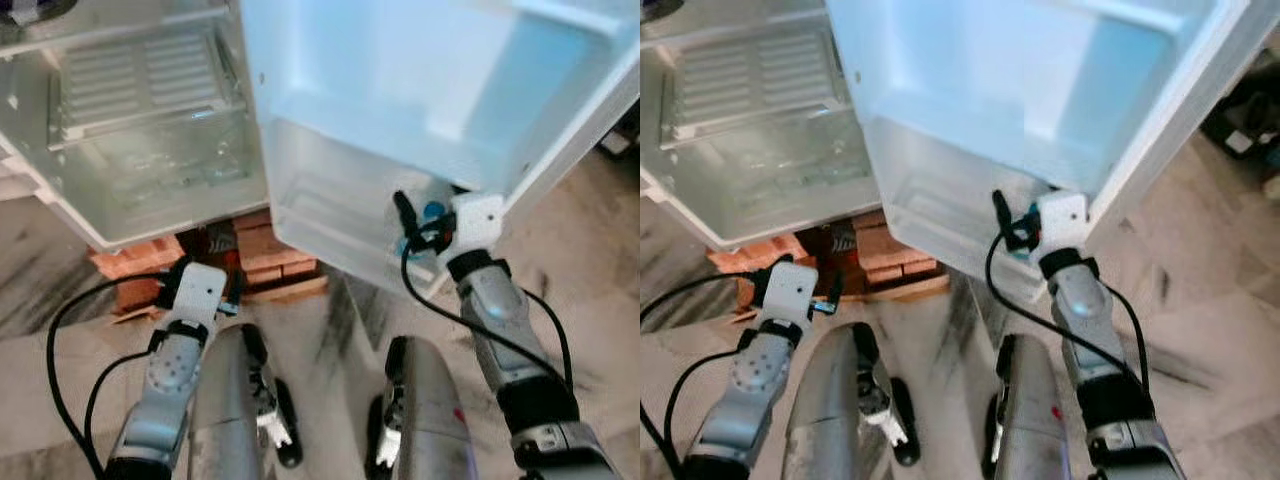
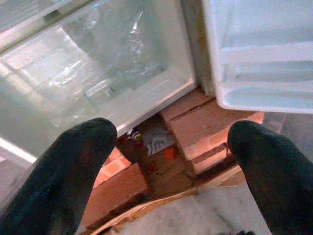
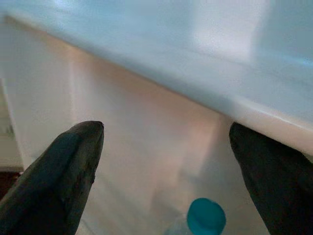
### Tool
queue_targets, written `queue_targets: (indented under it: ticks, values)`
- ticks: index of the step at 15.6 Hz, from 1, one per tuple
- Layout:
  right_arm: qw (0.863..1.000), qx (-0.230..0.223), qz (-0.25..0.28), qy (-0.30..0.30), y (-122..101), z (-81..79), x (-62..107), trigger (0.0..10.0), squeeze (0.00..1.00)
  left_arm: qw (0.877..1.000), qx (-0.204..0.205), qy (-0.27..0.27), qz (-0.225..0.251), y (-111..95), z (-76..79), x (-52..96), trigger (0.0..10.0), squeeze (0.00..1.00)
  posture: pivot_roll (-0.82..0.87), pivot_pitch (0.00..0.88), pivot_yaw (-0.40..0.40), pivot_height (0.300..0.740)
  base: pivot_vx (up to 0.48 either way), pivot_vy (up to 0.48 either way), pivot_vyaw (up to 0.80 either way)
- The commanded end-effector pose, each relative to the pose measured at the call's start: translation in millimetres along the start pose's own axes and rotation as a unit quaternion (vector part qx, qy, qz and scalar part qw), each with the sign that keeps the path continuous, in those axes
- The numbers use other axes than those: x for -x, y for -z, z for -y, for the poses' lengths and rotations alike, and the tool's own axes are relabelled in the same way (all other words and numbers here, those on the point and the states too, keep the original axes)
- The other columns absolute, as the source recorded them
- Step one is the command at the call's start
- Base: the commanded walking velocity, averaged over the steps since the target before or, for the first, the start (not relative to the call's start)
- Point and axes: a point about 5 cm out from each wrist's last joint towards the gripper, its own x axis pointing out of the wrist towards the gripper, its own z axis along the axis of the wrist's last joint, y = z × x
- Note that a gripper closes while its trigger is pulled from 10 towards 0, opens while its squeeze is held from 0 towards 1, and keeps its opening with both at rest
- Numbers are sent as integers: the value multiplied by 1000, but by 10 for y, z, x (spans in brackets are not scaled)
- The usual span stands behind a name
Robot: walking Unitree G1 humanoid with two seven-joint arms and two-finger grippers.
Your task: Restocking fridge
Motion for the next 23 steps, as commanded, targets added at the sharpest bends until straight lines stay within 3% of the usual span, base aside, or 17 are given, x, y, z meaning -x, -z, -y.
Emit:
queue_targets:
  ticks: [1,4,6,7,8,9,10,11,12,14,18,19,20,22,23]
  values:
    - [994,0,110,0,-472,80,-64,10000,0,1000,-5,-2,-13,73,15,25,10000,0,132,110,-10,567,0,0,0]
    - [995,0,99,16,-484,36,122,10000,0,1000,-10,-21,-12,64,-30,38,10000,0,133,98,-16,567,0,0,0]
    - [999,-6,53,4,-283,-115,396,10000,0,1000,-8,-27,-7,53,-47,33,10000,0,130,92,-17,567,0,0,0]
    - [999,-24,45,13,-265,-150,431,10000,0,999,-3,-32,-7,48,-46,13,10000,0,121,80,-15,567,0,0,0]
    - [998,-27,55,18,-305,-156,416,10000,0,999,-3,-33,-6,38,-44,-1,10000,0,118,79,-13,567,0,0,0]
    - [994,13,100,37,-487,-104,272,10000,0,999,-5,-35,1,3,-37,-38,10000,0,111,76,-6,567,0,0,0]
    - [984,110,113,88,-558,80,102,10000,0,999,-6,-31,1,-7,-6,-82,10000,0,104,74,0,567,0,0,0]
    - [984,110,113,88,-558,80,102,10000,0,999,-6,-31,1,-7,-6,-82,10000,0,104,74,0,567,0,0,0]
    - [973,150,119,125,-611,212,3,10000,0,1000,-5,-31,3,-28,-2,-112,10000,0,107,75,-4,567,0,0,0]
    - [964,187,112,154,-653,335,-97,10000,0,999,-5,-36,5,-44,-20,-133,10000,0,109,77,-10,567,0,0,0]
    - [953,165,99,233,-679,490,-218,10000,0,999,2,-46,1,-28,6,-131,10000,0,114,83,-19,567,0,0,0]
    - [956,148,111,228,-709,470,-175,10000,0,999,2,-46,0,-20,23,-111,10000,0,116,85,-20,567,0,0,0]
    - [970,95,117,192,-704,414,-99,10000,0,999,2,-49,-3,1,11,-91,10000,0,116,85,-20,567,0,0,0]
    - [974,79,123,173,-710,385,-60,10000,0,999,1,-50,-5,13,-3,-91,10000,0,110,85,-18,567,0,0,0]
    - [984,25,134,116,-750,311,21,10000,0,999,0,-52,-6,19,-16,-97,10000,0,105,84,-13,567,0,0,0]
